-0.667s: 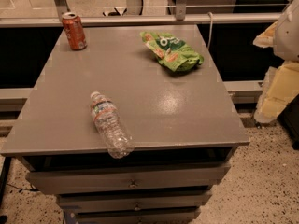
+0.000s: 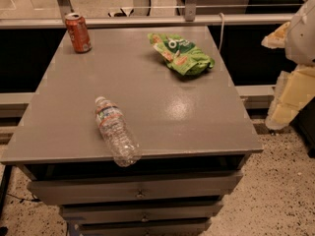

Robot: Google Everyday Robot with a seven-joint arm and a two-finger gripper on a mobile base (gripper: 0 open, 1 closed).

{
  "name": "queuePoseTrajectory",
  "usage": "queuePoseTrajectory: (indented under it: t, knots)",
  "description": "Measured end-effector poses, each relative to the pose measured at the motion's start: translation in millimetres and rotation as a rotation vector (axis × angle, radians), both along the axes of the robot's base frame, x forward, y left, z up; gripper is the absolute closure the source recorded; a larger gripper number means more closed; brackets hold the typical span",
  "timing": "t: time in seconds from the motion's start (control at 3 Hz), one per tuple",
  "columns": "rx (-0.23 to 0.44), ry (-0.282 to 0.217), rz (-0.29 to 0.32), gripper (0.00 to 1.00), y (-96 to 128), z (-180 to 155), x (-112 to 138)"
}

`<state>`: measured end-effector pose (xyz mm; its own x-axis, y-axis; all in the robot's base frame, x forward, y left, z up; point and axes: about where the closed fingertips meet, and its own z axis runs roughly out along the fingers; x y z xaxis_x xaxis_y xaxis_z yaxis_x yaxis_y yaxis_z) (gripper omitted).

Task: Move coke can near water bottle

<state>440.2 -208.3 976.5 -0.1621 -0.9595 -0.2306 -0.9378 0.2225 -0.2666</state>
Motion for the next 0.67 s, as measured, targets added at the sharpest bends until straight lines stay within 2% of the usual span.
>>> queuePoseTrajectory:
  t: [0.33,0.67]
  knots:
    - [0.063,-0.028,0.143,0.00,34,-13,7]
    - [0.170,-0.056,0.379,0.00,92,-27,21]
